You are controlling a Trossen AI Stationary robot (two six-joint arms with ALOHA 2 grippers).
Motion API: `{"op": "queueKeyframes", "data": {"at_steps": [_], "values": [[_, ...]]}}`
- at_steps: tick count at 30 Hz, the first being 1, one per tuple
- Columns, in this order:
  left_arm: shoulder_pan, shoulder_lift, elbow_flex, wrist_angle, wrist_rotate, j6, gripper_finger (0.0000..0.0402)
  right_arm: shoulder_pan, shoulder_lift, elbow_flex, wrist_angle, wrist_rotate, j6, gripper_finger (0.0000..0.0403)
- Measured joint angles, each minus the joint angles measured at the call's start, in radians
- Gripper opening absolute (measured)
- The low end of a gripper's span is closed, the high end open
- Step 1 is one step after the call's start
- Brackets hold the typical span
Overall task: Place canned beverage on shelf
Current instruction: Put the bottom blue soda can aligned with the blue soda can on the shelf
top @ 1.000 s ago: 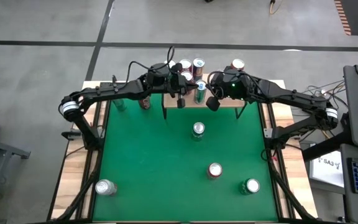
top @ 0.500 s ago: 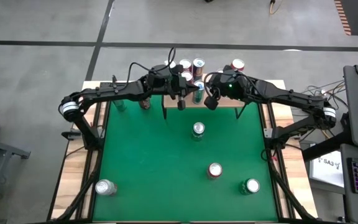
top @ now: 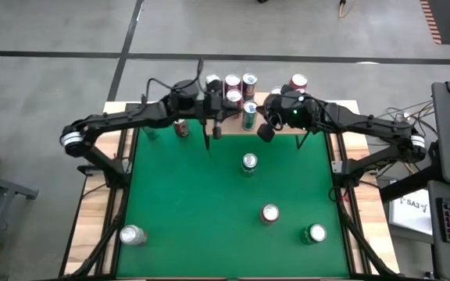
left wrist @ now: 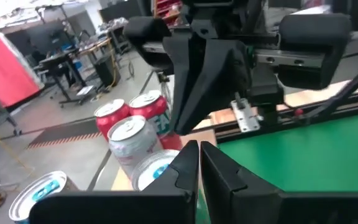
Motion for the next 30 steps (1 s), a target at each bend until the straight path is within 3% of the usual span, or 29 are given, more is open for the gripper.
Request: {"op": "queueKeyframes", "data": {"at_steps": [9,17,30], "values": [[-0.045,-0.279,-0.322,0.174,0.002,-0.010,0.0000,0.083,0.058,0.000,0.003,-0.026,0.092,0.0009],[-0.049,-0.472,-0.601,0.408,-0.043,-0.059,0.0000,0.058,0.144,0.001,0.000,0.089,0.102,0.0009],[-0.048,-0.587,-0.655,0.411,-0.112,-0.028,0.0000,0.030,0.132,0.005,-0.061,0.097,0.036,0.0009]]}}
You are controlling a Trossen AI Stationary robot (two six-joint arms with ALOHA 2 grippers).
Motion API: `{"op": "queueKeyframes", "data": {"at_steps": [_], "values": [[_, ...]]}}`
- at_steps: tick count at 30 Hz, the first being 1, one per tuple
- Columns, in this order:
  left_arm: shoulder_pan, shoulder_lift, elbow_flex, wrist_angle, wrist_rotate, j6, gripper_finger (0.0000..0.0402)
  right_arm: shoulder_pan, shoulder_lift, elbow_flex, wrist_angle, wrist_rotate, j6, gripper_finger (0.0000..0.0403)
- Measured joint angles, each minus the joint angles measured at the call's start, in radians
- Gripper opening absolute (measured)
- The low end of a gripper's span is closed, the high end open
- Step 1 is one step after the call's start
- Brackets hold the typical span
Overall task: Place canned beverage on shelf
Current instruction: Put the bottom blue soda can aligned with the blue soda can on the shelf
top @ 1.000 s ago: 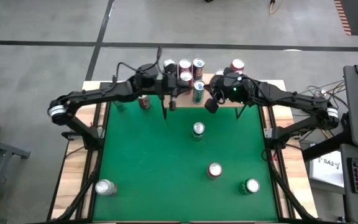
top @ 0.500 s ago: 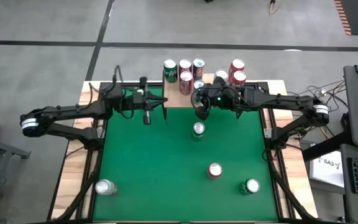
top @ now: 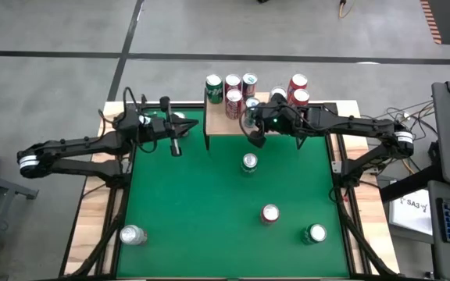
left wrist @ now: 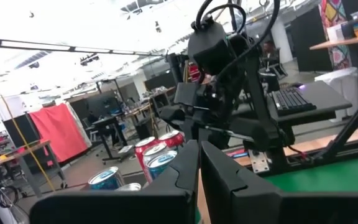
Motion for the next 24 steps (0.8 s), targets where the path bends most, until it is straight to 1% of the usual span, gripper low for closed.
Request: {"op": "queueKeyframes", "data": {"at_steps": [8,10,15,24], "values": [[0.001,0.010,0.000,0.000,-0.002,0.002,0.0000,-0.014,0.000,0.000,-0.038,0.007,-0.075,0.0009],[0.001,0.010,0.001,0.001,-0.002,0.002,0.0000,-0.023,0.000,0.000,-0.033,0.025,-0.083,0.0009],[0.001,0.010,0.001,0.002,-0.002,0.002,0.0000,-0.053,0.000,0.000,-0.028,0.030,-0.093,0.0009],[0.001,0.010,0.001,0.003,-0.002,0.010,0.0000,-0.053,0.000,0.000,-0.040,0.031,-0.111,0.0009]]}}
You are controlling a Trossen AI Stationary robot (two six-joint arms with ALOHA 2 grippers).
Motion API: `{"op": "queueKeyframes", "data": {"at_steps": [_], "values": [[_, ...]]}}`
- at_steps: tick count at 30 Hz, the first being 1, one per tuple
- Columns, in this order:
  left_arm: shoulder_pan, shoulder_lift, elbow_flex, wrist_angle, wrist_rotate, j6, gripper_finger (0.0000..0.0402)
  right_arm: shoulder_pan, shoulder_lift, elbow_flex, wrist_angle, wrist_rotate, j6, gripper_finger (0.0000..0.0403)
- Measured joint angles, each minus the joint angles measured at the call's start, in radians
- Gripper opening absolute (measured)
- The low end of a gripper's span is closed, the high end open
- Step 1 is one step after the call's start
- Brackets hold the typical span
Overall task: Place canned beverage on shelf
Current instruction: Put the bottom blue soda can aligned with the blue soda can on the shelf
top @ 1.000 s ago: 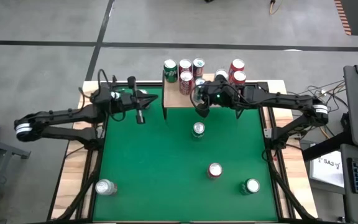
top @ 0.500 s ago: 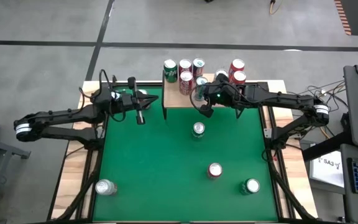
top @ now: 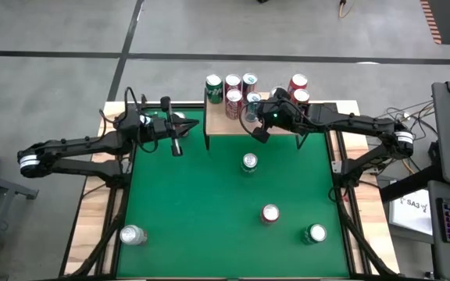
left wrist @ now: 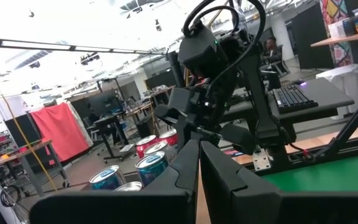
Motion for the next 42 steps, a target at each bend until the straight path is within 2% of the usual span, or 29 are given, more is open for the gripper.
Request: {"op": "queueKeyframes", "data": {"at_steps": [5,14,24,42], "values": [[0.000,0.002,0.000,0.000,0.000,0.000,0.0000,-0.008,0.000,0.000,0.000,0.058,-0.037,0.0009],[0.000,0.002,0.000,-0.001,0.000,0.000,0.0000,-0.047,0.000,0.000,0.045,0.058,-0.079,0.0009],[0.000,0.002,0.000,-0.004,0.000,0.016,0.0000,-0.039,-0.002,0.000,0.045,0.045,-0.024,0.0009],[0.000,0.002,0.000,-0.005,0.000,0.019,0.0000,-0.045,0.011,0.000,0.109,0.041,-0.059,0.0009]]}}
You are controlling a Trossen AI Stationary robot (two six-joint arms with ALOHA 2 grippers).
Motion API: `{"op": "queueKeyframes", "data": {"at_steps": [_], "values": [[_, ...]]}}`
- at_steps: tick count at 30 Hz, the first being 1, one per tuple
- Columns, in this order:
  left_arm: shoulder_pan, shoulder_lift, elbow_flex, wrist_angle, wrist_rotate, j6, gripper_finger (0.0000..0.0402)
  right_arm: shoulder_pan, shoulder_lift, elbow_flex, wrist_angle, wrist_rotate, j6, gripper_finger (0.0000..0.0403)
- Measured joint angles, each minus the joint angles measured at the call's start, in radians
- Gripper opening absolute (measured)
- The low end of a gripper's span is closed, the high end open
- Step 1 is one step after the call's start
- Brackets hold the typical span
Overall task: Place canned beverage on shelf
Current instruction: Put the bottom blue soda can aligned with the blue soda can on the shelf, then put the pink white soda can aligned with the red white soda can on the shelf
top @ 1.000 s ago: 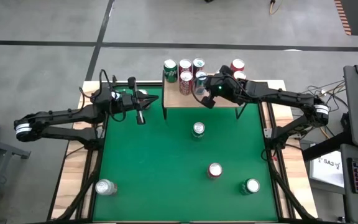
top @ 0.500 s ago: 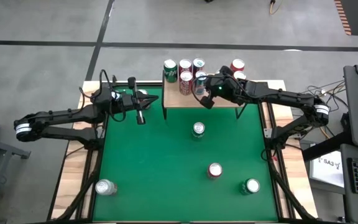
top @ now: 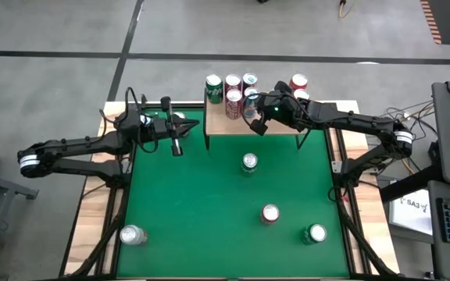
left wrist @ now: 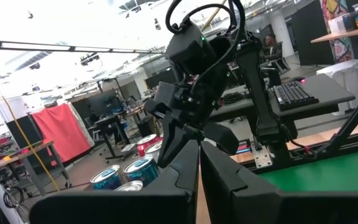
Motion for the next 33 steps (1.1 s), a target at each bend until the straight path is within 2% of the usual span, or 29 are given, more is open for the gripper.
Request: {"op": "queueKeyframes", "data": {"at_steps": [20,28,33], "values": [[0.000,0.000,0.000,-0.005,0.000,-0.019,0.0000,0.021,-0.015,0.004,0.008,0.002,0.026,0.0009],[-0.012,0.000,0.000,-0.039,0.002,-0.221,0.0000,0.140,-0.063,0.006,0.018,0.000,0.031,0.0009],[-0.076,0.004,-0.002,-0.106,0.002,-0.373,0.0000,0.211,-0.068,0.003,0.056,-0.001,-0.023,0.0009]]}}
